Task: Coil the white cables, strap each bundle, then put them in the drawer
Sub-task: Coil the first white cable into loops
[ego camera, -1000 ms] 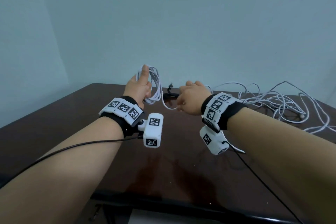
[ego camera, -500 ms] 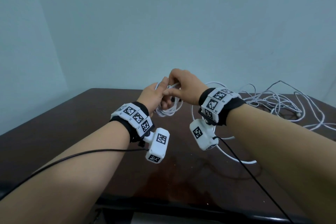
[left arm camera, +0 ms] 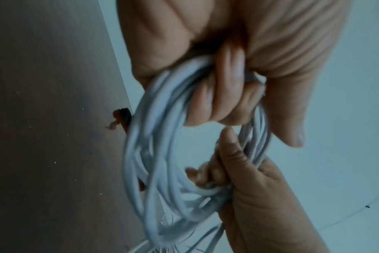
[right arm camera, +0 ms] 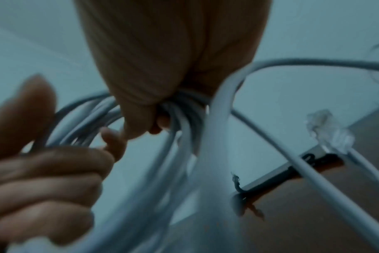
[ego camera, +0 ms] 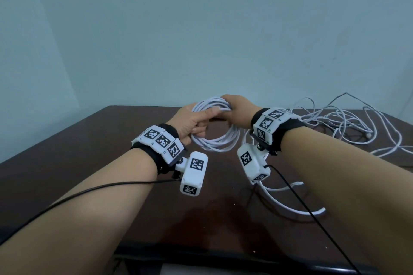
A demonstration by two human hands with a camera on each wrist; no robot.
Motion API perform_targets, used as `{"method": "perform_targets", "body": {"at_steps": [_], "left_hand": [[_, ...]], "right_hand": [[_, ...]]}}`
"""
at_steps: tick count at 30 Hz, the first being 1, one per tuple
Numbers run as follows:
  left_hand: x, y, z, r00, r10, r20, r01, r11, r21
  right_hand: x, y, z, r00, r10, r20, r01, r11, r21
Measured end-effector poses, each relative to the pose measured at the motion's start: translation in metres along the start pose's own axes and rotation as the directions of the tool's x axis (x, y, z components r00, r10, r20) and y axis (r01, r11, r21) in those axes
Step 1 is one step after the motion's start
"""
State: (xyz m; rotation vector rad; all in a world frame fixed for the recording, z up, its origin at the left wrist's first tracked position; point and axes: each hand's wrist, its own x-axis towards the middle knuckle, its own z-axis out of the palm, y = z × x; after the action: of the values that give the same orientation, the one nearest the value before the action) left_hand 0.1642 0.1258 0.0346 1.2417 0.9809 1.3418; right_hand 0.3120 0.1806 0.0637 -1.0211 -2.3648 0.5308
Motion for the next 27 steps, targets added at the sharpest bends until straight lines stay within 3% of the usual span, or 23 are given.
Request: {"method": "perform_targets", "body": {"at_steps": [3, 6, 10, 12, 17, 20, 23, 27], "left_hand": [[0.007, -0.007, -0.001, 0.996, 0.044, -0.08, -0.045, 0.999, -0.006], [0.011, -0.01, -0.002, 0.987, 0.075, -0.139, -0.071, 0.997, 0.034], [0.015, -0.01, -0.008, 0.96, 0.15, -0.235, -0.053, 0.926, 0.373], [0.018, -0.012, -0.014, 0.938, 0.169, -0.303, -0.021, 0.899, 0.437], [0.021, -0.01, -0.029, 0.842, 0.106, -0.529, 0.024, 0.972, 0.234], [0.019, -0.006, -0.034, 0.779, 0.082, -0.622, -0.038, 0.996, 0.083], [0.02, -0.002, -0.037, 0.768, 0.066, -0.637, -0.157, 0.984, -0.087], [0.016, 0.004, -0.033, 0.794, 0.042, -0.607, -0.21, 0.955, -0.209]], "right_hand": [[0.007, -0.002, -0.001, 0.999, 0.005, -0.052, -0.016, 0.977, -0.211], [0.01, -0.002, 0.001, 0.997, -0.018, -0.069, 0.001, 0.974, -0.225], [0.006, 0.01, 0.006, 1.0, -0.005, 0.0, 0.005, 0.994, -0.111], [0.005, 0.018, 0.003, 0.999, 0.025, 0.049, -0.017, 0.988, -0.156], [-0.011, 0.029, -0.013, 0.975, 0.176, 0.138, -0.105, 0.903, -0.417], [-0.028, 0.037, -0.02, 0.948, 0.273, 0.163, -0.155, 0.845, -0.511], [-0.042, 0.044, -0.02, 0.898, 0.396, 0.189, -0.207, 0.762, -0.613], [-0.041, 0.044, -0.015, 0.832, 0.511, 0.215, -0.22, 0.661, -0.718]]}}
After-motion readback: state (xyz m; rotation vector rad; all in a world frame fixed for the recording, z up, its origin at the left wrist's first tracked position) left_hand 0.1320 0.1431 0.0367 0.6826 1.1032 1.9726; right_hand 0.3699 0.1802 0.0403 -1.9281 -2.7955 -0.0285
